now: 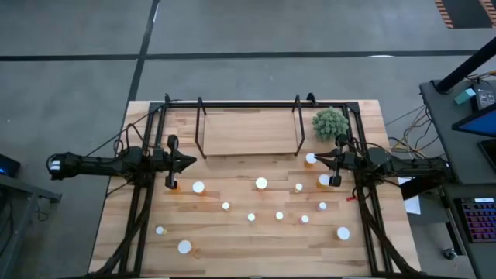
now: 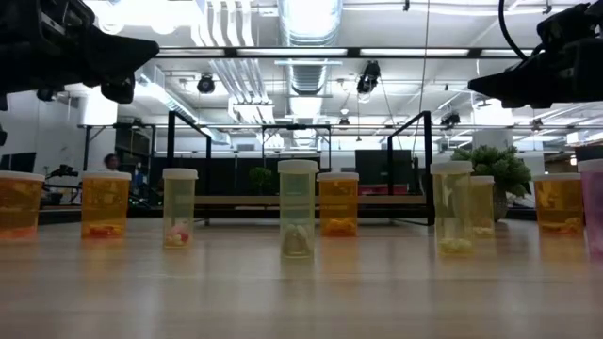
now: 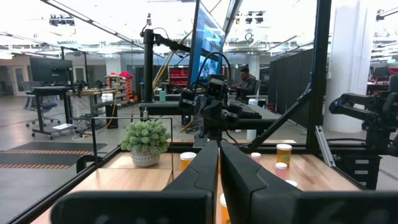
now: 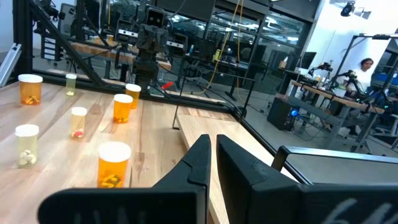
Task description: Pick and place medicine bottles onto shelf by color
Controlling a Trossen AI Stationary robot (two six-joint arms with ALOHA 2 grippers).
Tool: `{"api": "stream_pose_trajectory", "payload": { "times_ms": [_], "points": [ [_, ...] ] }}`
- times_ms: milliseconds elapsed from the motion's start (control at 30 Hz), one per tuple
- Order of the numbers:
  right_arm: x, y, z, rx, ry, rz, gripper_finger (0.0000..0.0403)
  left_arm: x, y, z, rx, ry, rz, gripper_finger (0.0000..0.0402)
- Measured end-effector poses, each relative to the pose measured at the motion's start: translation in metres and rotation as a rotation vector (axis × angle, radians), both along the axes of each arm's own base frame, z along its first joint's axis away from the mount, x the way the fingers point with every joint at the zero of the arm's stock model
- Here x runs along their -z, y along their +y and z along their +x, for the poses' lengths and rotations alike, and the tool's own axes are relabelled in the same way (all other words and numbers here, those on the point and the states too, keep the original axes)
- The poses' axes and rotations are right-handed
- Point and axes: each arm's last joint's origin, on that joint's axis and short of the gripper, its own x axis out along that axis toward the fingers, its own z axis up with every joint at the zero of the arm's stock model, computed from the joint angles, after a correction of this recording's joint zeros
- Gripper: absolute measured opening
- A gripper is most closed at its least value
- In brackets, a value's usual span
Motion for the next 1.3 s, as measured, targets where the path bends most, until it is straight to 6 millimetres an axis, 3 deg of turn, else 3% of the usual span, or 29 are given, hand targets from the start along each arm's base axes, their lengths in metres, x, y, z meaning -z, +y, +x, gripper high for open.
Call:
{"api": "stream_pose_trajectory", "payload": {
  "times_ms": [667, 833, 1067, 1300],
  "points": [
    [0.0, 0.0, 0.0, 0.0, 0.0, 0.0, 0.0018, 0.0, 0.0, 0.0, 0.0, 0.0, 0.0, 0.0],
    [-0.003, -0.001, 0.0, 0.032, -0.01, -0.092, 0.0018, -0.001, 0.0, 0.0, -0.001, -0.009, 0.004, 0.0],
    [-0.006, 0.0, 0.0, 0.002, -0.106, 0.245, 0.0018, -0.018, 0.0, -0.005, 0.033, -0.196, -0.129, 0.0],
    [-0.009, 0.0, -0.001, -0.008, -0.155, 0.363, 0.0018, -0.032, 0.0, -0.011, 0.044, -0.359, -0.128, 0.0]
  ]
}}
